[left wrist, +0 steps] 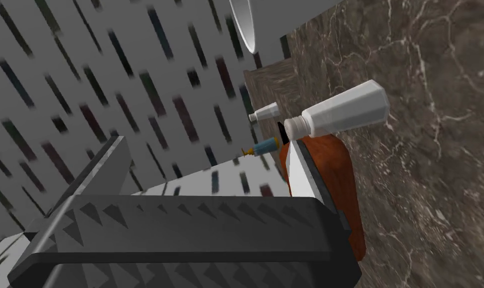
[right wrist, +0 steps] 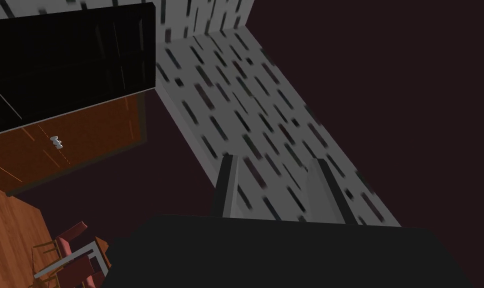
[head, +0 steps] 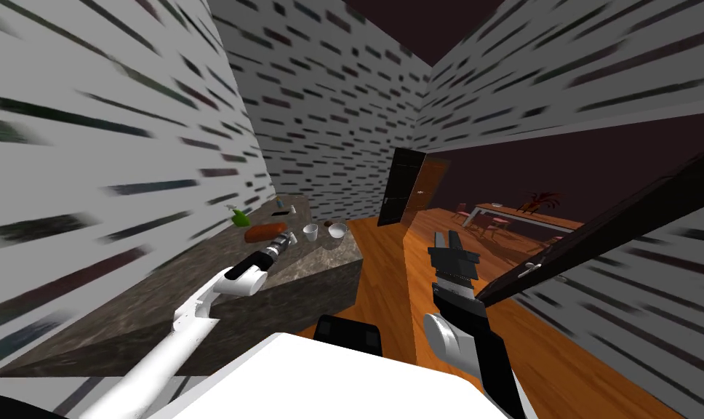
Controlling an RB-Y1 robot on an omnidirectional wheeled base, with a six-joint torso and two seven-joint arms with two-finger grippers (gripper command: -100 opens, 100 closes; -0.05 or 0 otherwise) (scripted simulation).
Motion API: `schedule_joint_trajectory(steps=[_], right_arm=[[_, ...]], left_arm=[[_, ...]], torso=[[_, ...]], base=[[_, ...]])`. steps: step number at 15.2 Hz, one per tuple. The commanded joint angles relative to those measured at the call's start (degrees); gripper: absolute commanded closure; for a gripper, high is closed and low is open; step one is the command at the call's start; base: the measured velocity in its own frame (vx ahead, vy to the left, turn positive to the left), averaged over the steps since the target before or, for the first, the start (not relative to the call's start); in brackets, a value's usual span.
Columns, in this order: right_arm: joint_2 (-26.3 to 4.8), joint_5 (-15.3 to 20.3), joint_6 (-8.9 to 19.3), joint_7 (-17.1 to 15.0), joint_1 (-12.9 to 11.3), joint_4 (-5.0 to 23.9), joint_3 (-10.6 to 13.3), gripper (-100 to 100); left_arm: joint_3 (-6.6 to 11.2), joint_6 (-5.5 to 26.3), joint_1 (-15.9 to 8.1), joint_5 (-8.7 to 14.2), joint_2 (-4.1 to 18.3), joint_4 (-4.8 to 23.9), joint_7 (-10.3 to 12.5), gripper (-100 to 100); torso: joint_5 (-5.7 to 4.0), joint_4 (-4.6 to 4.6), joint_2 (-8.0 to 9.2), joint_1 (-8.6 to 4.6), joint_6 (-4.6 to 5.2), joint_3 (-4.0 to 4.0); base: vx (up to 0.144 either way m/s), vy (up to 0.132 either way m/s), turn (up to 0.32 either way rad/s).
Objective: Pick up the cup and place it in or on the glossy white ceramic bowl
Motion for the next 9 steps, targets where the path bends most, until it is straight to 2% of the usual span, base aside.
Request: schedule_joint_trajectory(steps=[1,3,4,6,7,8,9], right_arm=[[0.0,0.0,0.0,0.0,0.0,0.0,0.0,0],[0.0,0.0,0.0,0.0,0.0,0.0,0.0,0],[0.0,0.0,0.0,0.0,0.0,0.0,0.0,0],[0.0,0.0,0.0,0.0,0.0,0.0,0.0,0],[0.0,0.0,0.0,0.0,0.0,0.0,0.0,0],[0.0,0.0,0.0,0.0,0.0,0.0,0.0,0],[0.0,0.0,0.0,0.0,0.0,0.0,0.0,0]], left_arm=[[0.75,2.9,-0.6,0.9,0.9,0.9,0.0,-100],[0.75,4.0,-0.6,0.9,0.9,0.9,0.0,-100],[1.95,6.2,-1.4,2.4,2.6,2.4,0.0,-100],[1.95,8.3,-1.4,2.4,2.6,2.4,0.0,-100],[1.95,8.3,-1.4,2.4,2.6,2.4,0.0,-100],[3.15,10.5,-2.2,3.9,4.3,3.9,0.1,-100],[3.15,11.7,-2.2,3.9,4.3,3.9,0.1,-100]], torso=[[0.0,0.0,0.0,0.0,0.0,0.0],[0.01,0.0,0.0,-0.01,-0.02,0.01],[0.01,0.0,-0.02,-0.02,-0.04,-0.01],[0.0,0.0,0.0,-0.02,0.0,0.0],[0.01,0.0,0.0,0.0,-0.02,0.0],[0.01,0.0,-0.01,0.01,-0.04,-0.01],[0.01,0.0,0.0,0.02,0.0,0.0]], base=[[-0.018,-0.01,-0.215],[0.001,-0.014,-0.061],[-0.006,-0.023,-0.18],[-0.009,-0.01,-0.156],[0.0,0.0,0.0],[-0.009,-0.005,-0.133],[-0.015,0.005,-0.149]])
